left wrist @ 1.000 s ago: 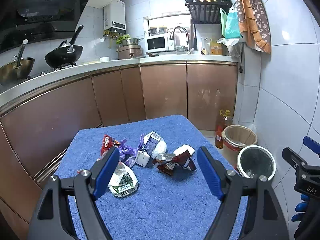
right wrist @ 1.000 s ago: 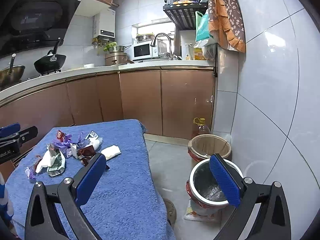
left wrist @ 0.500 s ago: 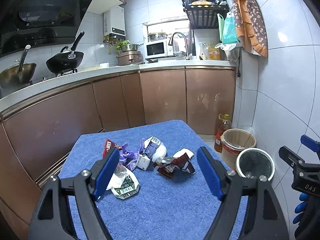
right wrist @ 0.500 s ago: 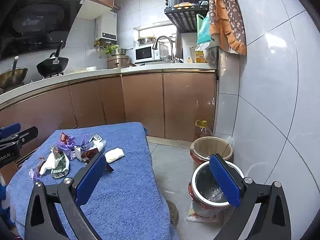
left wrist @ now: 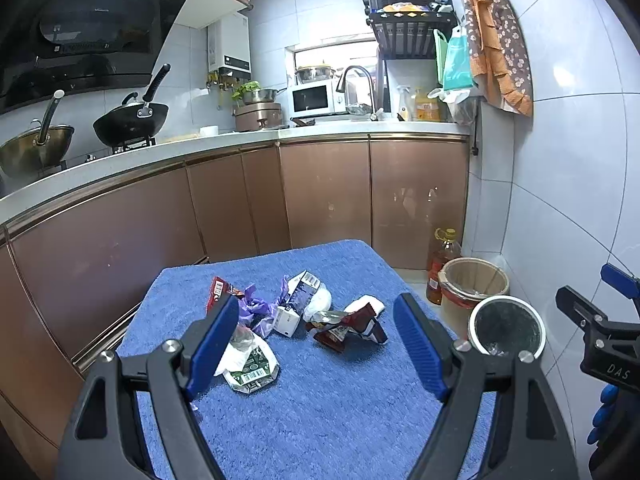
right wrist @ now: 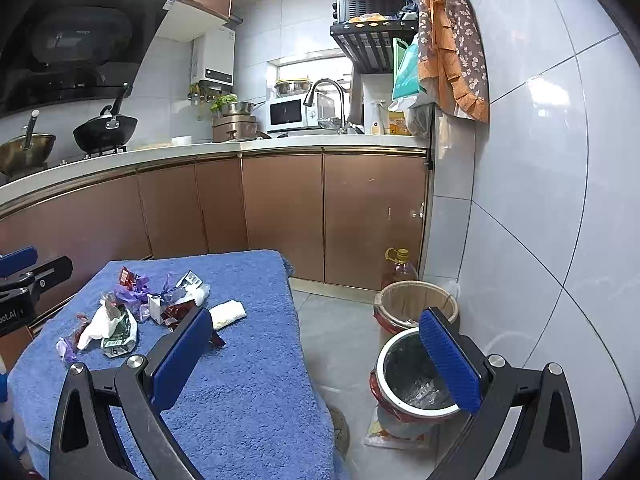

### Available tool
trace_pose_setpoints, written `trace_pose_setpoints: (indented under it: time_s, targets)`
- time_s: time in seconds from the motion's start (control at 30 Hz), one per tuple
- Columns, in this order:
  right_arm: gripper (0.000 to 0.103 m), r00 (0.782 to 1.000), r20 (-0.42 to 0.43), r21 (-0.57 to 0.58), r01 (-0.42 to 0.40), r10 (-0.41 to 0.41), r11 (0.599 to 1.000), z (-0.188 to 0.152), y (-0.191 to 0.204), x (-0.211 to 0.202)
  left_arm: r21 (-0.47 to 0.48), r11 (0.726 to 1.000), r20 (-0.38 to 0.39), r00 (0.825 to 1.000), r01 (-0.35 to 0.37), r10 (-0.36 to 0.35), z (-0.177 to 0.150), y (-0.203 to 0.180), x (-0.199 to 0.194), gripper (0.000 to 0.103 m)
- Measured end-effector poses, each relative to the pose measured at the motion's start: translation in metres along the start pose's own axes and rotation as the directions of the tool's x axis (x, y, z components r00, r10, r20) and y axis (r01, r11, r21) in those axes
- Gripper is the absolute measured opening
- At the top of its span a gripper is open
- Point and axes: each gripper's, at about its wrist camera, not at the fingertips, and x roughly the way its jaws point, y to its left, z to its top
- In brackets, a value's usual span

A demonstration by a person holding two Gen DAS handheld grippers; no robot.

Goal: Collect trash

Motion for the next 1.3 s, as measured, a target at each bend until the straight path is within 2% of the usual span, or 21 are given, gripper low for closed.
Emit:
trace_pose_setpoints:
  time_s: [0.4, 0.87, 1.3]
  targets:
    - [0.103, 1.0, -0.012, 0.002, -0.009, 0.009, 1.0, -0.002, 0.002, 0.004, -0.021, 0.999, -0.025, 0.999, 0.045, -0.045, -0.003, 0.007, 0.008, 0.079]
    - [0.103, 0.999, -0.031, 0.014, 0.01, -0.01, 1.0, -0.003, -0.004, 0.013, 0.0, 0.994, -0.038, 0.993, 0.11, -0.11, -0.005, -0.002, 0.02, 0.079]
    - [0.103, 0.997, -0.077, 0.016, -0.025, 0.026, 1.0, -0.005, -0.004, 0.034, -0.004, 0.987, -0.12, 0.979, 0.163, -0.163, -0.018, -0.002, 0.052, 0.079]
